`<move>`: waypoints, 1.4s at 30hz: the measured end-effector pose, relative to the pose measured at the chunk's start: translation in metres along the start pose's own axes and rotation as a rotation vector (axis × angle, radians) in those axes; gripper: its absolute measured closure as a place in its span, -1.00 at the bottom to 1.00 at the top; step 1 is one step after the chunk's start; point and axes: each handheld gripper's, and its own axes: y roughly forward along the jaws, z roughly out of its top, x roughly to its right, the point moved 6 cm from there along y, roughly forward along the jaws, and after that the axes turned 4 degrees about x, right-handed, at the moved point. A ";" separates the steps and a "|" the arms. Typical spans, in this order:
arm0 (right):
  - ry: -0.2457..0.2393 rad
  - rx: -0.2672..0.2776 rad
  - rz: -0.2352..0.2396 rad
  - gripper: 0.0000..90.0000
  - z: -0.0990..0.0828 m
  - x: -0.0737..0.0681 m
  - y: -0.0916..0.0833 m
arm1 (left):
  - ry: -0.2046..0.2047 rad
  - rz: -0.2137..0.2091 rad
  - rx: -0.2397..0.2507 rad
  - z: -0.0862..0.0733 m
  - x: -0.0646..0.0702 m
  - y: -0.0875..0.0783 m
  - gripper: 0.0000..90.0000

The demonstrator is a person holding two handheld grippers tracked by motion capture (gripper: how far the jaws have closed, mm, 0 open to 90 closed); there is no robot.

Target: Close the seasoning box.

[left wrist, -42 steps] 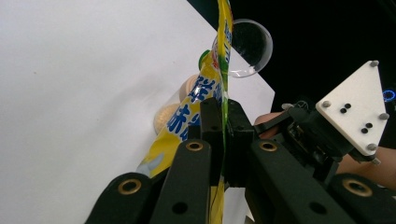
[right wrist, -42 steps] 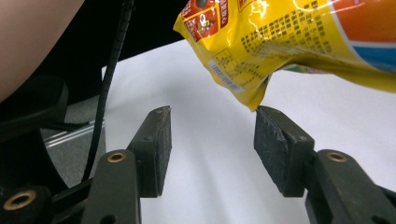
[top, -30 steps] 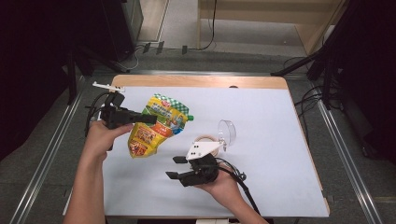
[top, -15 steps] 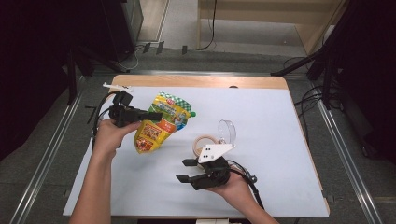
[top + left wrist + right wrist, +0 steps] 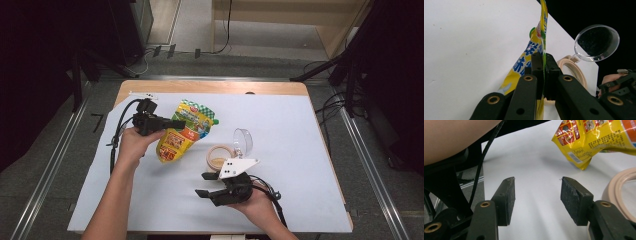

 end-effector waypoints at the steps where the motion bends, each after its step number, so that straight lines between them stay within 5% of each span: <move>1: -0.001 0.003 -0.004 0.04 0.000 0.001 -0.001 | -0.002 -0.002 0.003 0.000 -0.001 0.001 0.99; 42: 0.007 0.020 -0.028 0.05 -0.002 0.008 -0.013 | -0.024 0.001 -0.032 -0.017 -0.002 -0.032 0.95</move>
